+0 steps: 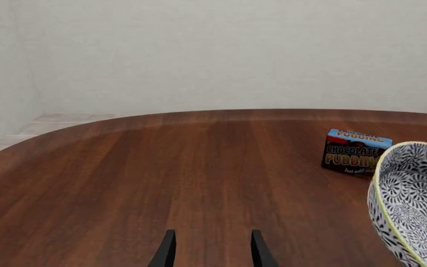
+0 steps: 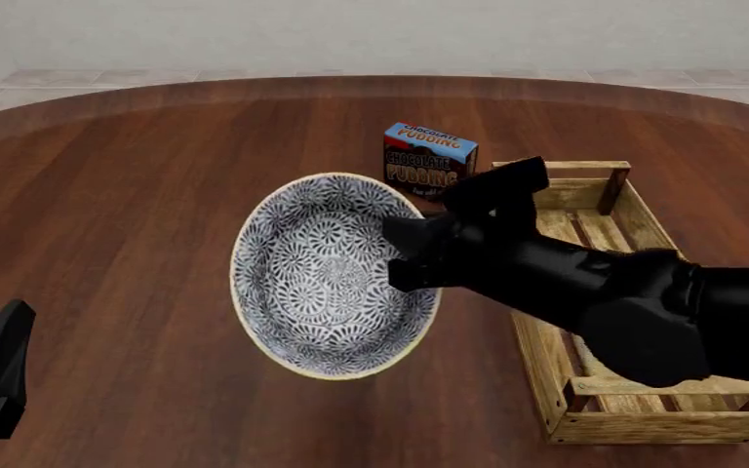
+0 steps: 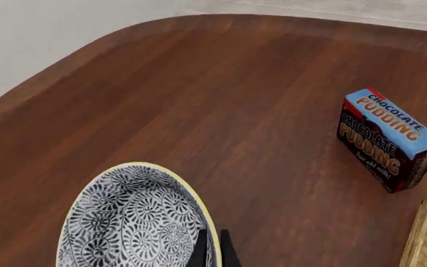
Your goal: Pick up the bowl on the left and put it in the tray.
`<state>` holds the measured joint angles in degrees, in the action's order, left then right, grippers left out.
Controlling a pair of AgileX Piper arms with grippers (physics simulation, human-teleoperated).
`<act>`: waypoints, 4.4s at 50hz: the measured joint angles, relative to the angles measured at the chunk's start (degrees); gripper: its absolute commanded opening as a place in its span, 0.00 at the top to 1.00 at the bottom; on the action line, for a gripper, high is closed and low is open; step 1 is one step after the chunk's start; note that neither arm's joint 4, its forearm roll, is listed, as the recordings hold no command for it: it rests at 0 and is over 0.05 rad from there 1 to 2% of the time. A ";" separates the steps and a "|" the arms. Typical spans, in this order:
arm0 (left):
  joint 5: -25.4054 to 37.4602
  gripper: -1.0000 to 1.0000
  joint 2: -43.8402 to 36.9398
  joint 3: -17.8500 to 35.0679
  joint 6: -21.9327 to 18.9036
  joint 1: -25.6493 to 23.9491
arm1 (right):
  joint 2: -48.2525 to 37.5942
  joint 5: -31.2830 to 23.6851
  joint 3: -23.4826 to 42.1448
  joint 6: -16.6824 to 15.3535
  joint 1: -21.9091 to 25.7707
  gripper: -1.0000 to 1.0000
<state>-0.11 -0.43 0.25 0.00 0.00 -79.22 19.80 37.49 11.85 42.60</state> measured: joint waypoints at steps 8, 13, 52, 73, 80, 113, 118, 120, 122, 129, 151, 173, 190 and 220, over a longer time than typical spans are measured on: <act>0.00 0.00 0.00 0.00 0.00 0.00 | 1.90 -0.67 -0.27 0.19 -0.45 1.00; 0.00 0.00 0.00 0.00 0.00 0.00 | 3.06 -1.09 -0.43 0.37 -0.71 1.00; 0.00 0.00 0.00 0.00 0.00 0.00 | 12.34 -4.83 -1.52 1.92 -3.92 1.00; 0.00 0.00 0.00 0.00 0.00 0.00 | 16.41 -6.64 -2.04 3.11 -5.29 1.00; 0.00 0.00 0.00 0.00 0.00 0.00 | 18.13 -7.78 -1.90 3.36 -6.03 1.00; 0.00 0.00 0.00 0.00 0.00 0.00 | 24.34 -9.10 -4.83 6.91 -10.81 1.00; 0.00 0.00 0.00 0.00 0.00 0.00 | 25.22 -9.25 -5.23 7.42 -11.57 1.00; 0.00 0.00 0.00 0.00 0.00 0.00 | 25.56 -9.27 -5.42 7.64 -11.90 1.00; 0.00 0.00 0.00 0.00 0.00 0.00 | 25.90 -9.26 -5.64 7.87 -12.24 1.00; 0.00 0.00 0.00 0.00 0.00 0.00 | 26.99 -9.22 -6.33 8.63 -13.51 1.00; 0.00 0.00 0.00 0.00 0.00 0.00 | 29.69 -9.31 -7.79 10.57 -17.44 1.00; 0.00 0.00 0.00 0.00 0.00 0.00 | 29.99 -8.19 -8.98 12.36 -21.77 1.00; 0.00 0.00 0.00 0.00 0.00 0.00 | 30.51 -6.77 -10.13 14.03 -25.81 1.00; 0.00 0.00 0.00 0.00 0.00 0.00 | 29.91 -4.87 -11.22 16.24 -32.49 1.00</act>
<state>-0.11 -0.43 0.25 0.00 0.00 -49.31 14.93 26.27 28.09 10.11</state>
